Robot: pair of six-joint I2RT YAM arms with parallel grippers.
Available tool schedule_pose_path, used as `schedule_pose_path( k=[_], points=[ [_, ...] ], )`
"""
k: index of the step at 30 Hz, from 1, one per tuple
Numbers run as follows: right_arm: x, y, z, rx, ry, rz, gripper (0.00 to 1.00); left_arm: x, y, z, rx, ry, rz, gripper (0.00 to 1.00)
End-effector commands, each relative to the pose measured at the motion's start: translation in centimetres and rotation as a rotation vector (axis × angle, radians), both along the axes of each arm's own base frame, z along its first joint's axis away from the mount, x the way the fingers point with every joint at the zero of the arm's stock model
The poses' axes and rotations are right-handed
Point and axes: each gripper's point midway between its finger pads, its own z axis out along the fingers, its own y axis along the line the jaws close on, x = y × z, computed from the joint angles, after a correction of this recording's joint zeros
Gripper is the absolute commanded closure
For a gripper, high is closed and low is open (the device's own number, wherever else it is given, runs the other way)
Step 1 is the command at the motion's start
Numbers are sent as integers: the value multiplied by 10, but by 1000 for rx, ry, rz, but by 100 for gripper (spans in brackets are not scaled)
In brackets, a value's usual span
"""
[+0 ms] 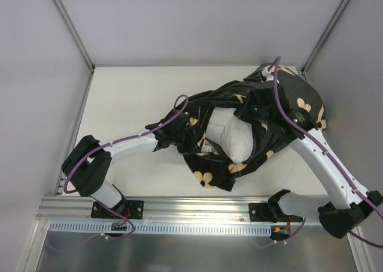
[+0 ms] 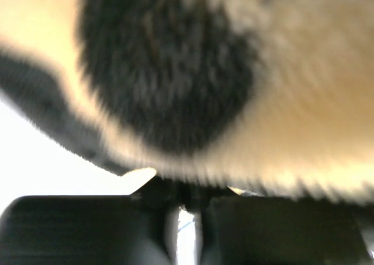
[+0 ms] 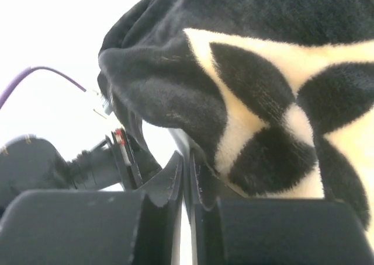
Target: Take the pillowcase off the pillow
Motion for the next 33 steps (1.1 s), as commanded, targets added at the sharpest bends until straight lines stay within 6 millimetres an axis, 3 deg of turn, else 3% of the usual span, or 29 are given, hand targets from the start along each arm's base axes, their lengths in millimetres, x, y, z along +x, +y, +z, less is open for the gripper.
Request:
schedule_pose_path(
  k=[1,2,3,4,5,7,10,12,14,18,21,24,25,26,27,29,33],
  points=[
    [-12,0,37,142,-182,1,99,-16,32,4,106,34,-48,84],
    [-19,-3,24,132,-156,2,99,-18,37,13,116,-3,-75,71],
    [-29,-8,22,144,-163,4,99,-14,43,34,103,-77,-62,56],
    [-33,-11,14,141,-148,0,99,-15,49,42,110,-109,-64,34],
    [-38,-14,0,128,-121,0,99,-19,58,47,132,-131,-72,27],
    [-45,-16,-1,137,-118,7,99,-22,75,71,133,-223,-47,22],
    [-45,-13,6,142,-125,22,99,-23,84,84,155,-294,-4,21],
    [-42,-11,10,139,-129,30,99,-28,76,98,154,-368,-31,15],
    [-40,-7,13,144,-130,41,99,-29,70,99,179,-397,-75,7],
    [-39,4,23,144,-141,88,99,-17,72,68,309,-336,-56,6],
    [-45,11,20,95,-142,143,99,7,86,46,357,-254,23,9],
    [-56,28,7,-35,-119,262,98,31,82,39,357,-247,28,10],
    [-62,30,7,-70,-131,284,87,36,80,44,333,-260,22,10],
    [-73,46,-3,-122,-117,353,69,41,72,45,309,-250,2,9],
    [-74,44,-10,-204,-119,358,45,46,71,44,303,-251,-13,10],
    [-83,59,-28,-293,-99,413,36,60,67,40,282,-233,-12,13],
    [-83,68,-45,-467,-109,433,27,66,51,28,223,-183,-71,21]
  ],
)
